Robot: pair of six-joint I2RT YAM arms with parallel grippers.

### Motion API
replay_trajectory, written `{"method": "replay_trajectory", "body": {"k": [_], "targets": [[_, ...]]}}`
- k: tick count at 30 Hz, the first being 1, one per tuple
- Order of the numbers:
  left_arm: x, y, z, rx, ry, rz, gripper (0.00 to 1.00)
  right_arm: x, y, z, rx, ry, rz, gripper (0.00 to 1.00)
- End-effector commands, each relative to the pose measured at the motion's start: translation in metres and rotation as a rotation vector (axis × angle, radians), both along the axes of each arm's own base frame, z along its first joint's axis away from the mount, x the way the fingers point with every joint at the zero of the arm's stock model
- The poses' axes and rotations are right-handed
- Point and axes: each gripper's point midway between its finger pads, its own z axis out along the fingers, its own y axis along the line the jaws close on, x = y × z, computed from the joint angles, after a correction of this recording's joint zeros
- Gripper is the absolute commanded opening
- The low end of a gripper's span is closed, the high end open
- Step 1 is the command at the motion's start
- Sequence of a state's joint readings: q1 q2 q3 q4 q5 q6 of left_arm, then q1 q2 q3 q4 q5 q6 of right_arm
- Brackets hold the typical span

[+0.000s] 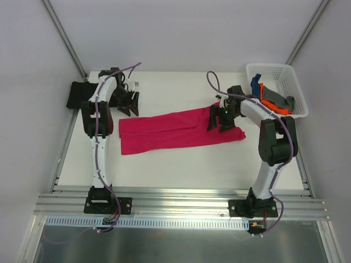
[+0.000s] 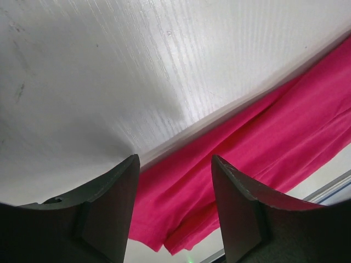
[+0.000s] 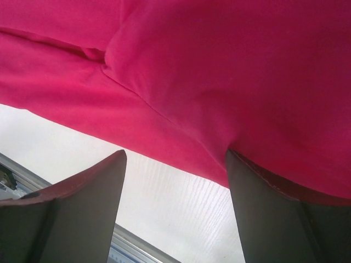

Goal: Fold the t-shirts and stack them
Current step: Fold the tshirt

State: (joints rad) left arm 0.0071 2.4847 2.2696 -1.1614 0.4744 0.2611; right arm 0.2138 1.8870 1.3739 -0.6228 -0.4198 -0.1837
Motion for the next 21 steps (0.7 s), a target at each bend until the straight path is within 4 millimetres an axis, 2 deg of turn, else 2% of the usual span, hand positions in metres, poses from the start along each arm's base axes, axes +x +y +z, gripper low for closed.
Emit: {"method": "replay_trajectory", "body": {"k": [1, 6, 9, 10, 11, 12, 13, 15, 16, 18, 19, 20, 21], "targets": [[-0.007, -0.005, -0.003, -0.024, 0.04, -0.013, 0.55, -0.003, 0.0, -0.005, 0.002, 0.021, -0.01, 0.76], [-0.025, -0.006, -0.009, -0.031, 0.104, -0.015, 0.54, 0.004, -0.007, -0.014, -0.031, 0.013, -0.004, 0.76], [-0.042, -0.006, -0.009, -0.028, 0.149, -0.017, 0.53, 0.014, -0.014, -0.017, -0.052, -0.002, 0.002, 0.76], [-0.054, -0.005, -0.015, -0.022, 0.19, -0.018, 0.52, 0.015, -0.015, -0.023, -0.061, 0.011, 0.003, 0.76], [-0.059, -0.005, -0.009, -0.021, 0.192, -0.015, 0.52, 0.016, -0.016, -0.025, -0.066, 0.015, 0.011, 0.76], [-0.066, -0.005, -0.008, -0.024, 0.203, -0.027, 0.51, 0.026, -0.017, -0.02, -0.065, -0.006, 0.008, 0.76], [-0.08, -0.004, -0.012, -0.024, 0.243, -0.032, 0.51, 0.029, -0.017, -0.026, -0.069, 0.005, 0.013, 0.76], [-0.09, -0.003, -0.003, -0.021, 0.234, -0.043, 0.5, 0.041, -0.018, -0.026, -0.076, -0.014, 0.023, 0.76], [-0.101, -0.004, 0.0, -0.022, 0.249, -0.049, 0.5, 0.054, -0.017, -0.025, -0.081, -0.036, 0.025, 0.76], [-0.108, -0.002, 0.002, -0.018, 0.248, -0.049, 0.5, 0.068, -0.017, -0.024, -0.088, -0.059, 0.026, 0.76], [-0.117, -0.001, 0.0, -0.014, 0.272, -0.046, 0.5, 0.087, -0.014, -0.013, -0.086, -0.111, 0.024, 0.76], [-0.119, 0.0, 0.005, -0.004, 0.26, -0.049, 0.5, 0.092, -0.014, -0.02, -0.091, -0.106, 0.026, 0.76], [-0.122, 0.001, 0.005, 0.004, 0.266, -0.048, 0.5, 0.102, -0.013, -0.017, -0.09, -0.131, 0.025, 0.76]]}}
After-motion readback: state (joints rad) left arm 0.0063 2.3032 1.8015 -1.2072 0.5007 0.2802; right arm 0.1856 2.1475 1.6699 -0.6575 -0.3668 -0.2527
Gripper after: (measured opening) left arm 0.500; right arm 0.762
